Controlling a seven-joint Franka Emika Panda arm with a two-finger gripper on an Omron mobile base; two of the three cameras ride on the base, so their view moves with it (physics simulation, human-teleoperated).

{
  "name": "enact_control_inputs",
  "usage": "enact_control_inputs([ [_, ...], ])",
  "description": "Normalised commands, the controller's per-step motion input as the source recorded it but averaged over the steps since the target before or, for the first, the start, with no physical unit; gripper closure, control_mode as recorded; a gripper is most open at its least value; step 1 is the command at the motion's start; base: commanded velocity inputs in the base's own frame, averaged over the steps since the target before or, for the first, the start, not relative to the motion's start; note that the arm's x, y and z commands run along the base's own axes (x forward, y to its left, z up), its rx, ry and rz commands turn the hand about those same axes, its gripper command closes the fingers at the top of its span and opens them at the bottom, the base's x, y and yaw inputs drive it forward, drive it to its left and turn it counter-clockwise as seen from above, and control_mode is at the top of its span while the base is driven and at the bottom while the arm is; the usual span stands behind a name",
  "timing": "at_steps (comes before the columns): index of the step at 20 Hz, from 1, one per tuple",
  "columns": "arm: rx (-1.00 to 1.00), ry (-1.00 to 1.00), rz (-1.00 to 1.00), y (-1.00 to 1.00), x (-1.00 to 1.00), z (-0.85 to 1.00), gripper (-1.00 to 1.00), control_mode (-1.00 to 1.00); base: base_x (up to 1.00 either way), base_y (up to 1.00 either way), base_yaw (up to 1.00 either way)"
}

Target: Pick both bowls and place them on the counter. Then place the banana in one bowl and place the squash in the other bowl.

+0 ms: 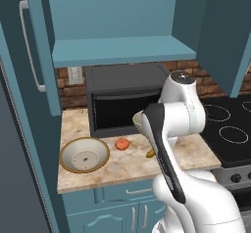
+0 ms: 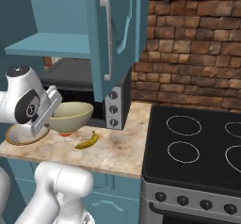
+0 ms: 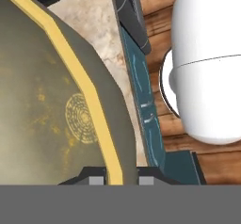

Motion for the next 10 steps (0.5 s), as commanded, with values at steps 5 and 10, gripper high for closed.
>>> enact_control_inputs([
  [5, 0.0, 0.0, -0.04, -0.24, 0.16, -0.54, 1.0, -1.0, 0.0, 0.0, 0.0],
  [10, 0.01, 0.0, 0.0, -0.42, 0.0, -0.49, 1.0, -1.0, 0.0, 0.0, 0.0],
])
